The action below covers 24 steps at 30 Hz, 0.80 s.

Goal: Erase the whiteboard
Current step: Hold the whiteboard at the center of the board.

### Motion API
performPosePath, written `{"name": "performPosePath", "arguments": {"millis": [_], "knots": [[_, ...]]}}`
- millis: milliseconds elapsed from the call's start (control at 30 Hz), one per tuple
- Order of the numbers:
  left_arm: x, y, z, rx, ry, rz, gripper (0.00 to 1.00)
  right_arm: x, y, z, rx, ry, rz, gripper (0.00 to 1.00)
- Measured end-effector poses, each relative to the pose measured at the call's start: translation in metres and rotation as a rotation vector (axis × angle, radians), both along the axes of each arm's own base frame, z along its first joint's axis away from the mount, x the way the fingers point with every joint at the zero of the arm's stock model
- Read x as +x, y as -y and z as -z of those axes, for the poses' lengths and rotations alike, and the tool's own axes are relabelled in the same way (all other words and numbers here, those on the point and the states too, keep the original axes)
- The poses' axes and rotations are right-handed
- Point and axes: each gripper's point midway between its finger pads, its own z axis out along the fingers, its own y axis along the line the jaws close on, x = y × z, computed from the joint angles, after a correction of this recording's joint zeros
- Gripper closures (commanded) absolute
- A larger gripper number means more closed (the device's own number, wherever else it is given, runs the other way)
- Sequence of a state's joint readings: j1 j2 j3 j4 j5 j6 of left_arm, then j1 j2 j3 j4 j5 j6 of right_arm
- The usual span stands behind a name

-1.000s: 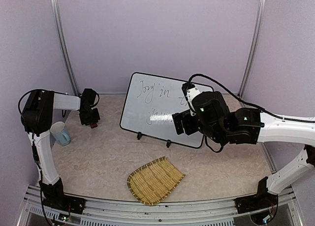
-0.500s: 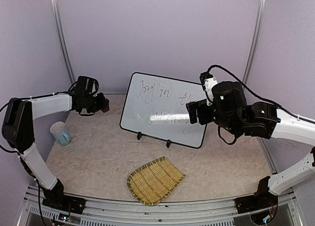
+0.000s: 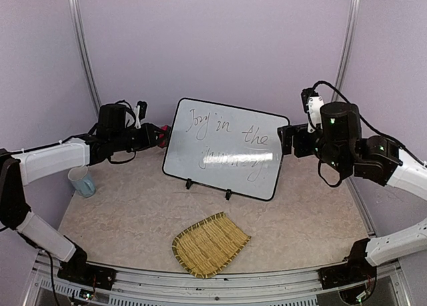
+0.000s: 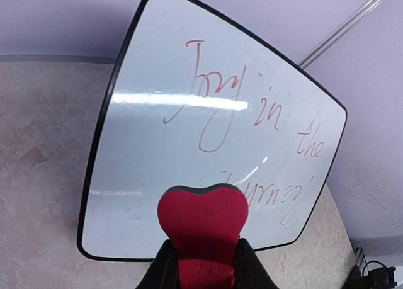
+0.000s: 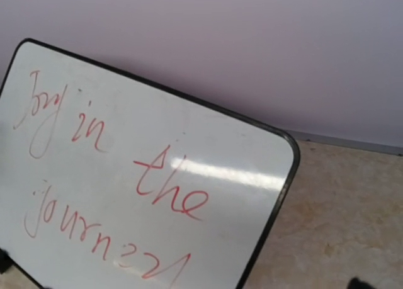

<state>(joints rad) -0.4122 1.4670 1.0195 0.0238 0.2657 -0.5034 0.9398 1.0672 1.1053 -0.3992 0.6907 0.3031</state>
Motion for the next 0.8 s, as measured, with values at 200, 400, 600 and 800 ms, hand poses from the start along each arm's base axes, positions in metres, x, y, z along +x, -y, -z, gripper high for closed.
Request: {"name": "performPosePath", "arguments": {"millis": [200, 400, 600, 800], "knots": [[-0.018, 0.014, -0.024, -0.054, 0.066, 0.07, 0.73, 0.0, 0.0, 0.012, -0.021, -0.02, -0.006, 0.0], [-0.023, 0.021, -0.028, -0.067, 0.074, 0.1, 0.69, 0.002, 0.002, 0.015, -0.028, -0.025, -0.004, 0.0], [-0.036, 0.04, -0.031, -0.099, 0.074, 0.198, 0.71, 0.01, 0.01, 0.022, -0.035, -0.043, 0.014, 0.0], [-0.041, 0.047, -0.04, -0.128, 0.099, 0.246, 0.72, 0.029, 0.02, 0.034, -0.039, -0.083, 0.023, 0.0]]}}
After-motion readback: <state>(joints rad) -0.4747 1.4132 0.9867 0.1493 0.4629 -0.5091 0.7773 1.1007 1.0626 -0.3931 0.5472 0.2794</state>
